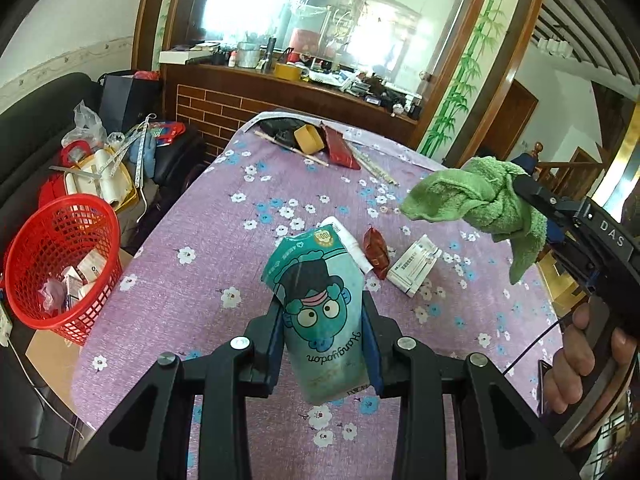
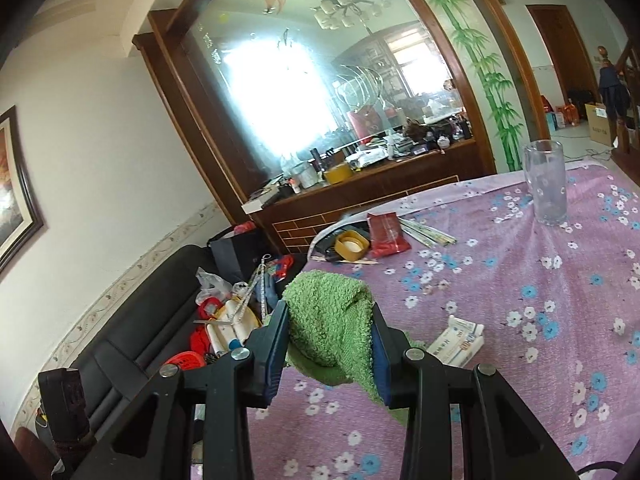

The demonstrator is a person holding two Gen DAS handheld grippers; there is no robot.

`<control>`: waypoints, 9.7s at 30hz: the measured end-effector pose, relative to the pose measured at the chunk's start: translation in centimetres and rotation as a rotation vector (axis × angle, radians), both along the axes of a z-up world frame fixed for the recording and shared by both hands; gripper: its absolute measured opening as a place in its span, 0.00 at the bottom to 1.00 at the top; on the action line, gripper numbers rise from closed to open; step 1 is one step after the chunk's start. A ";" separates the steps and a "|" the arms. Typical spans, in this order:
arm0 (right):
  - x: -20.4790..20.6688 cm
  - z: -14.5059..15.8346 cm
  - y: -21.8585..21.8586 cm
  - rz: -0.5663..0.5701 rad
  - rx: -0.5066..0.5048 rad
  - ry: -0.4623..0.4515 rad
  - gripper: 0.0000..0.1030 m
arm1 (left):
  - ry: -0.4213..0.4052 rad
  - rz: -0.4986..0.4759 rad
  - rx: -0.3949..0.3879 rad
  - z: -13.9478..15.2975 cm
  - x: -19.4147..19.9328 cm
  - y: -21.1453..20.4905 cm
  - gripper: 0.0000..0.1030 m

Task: Collect trash
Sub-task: 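Carry the wipes pack and green towel over the red basket and open both tools, then move both tools back over the table toward the white medicine box, then grasp the white medicine box with the right tool while the left tool grasps the red wrapper, then carry the medicine box and red wrapper over the red basket and open both tools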

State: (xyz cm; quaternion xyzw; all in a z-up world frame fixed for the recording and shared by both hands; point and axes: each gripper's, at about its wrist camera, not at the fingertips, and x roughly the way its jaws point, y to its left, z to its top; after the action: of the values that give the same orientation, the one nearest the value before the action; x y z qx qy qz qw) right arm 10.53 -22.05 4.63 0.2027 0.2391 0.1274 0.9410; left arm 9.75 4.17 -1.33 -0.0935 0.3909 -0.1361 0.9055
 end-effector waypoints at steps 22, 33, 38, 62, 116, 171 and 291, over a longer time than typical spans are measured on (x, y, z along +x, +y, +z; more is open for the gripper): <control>1.4 0.1 10.8 0.265 -0.036 0.027 0.39 | -0.036 0.088 -0.029 3.1 -0.4 9.2 0.35; 3.5 -0.2 16.7 0.408 -0.035 0.041 0.39 | -0.045 0.224 -0.010 3.7 -0.5 16.1 0.35; 4.7 -0.9 19.5 0.465 -0.039 0.062 0.39 | -0.037 0.253 0.005 3.4 -0.1 18.1 0.35; 7.9 -4.1 29.5 0.566 -0.054 0.168 0.39 | 0.043 0.345 -0.014 -0.4 1.2 24.9 0.35; 14.1 -9.3 36.2 0.604 0.022 0.300 0.60 | 0.240 0.362 0.072 -7.3 6.6 26.0 0.52; 5.2 -5.5 -8.2 0.006 0.167 0.243 0.69 | 0.200 -0.072 -0.002 -1.6 7.7 -8.5 0.66; 2.3 -4.4 7.2 0.204 -0.045 0.214 0.58 | 0.105 -0.039 -0.123 0.5 0.2 3.1 0.21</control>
State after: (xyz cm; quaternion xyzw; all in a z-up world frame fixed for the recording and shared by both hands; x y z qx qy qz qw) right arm 12.84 -14.86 0.19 0.1684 0.3604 0.1946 0.8966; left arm 9.93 7.30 -0.79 -0.1483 0.4306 -0.1721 0.8735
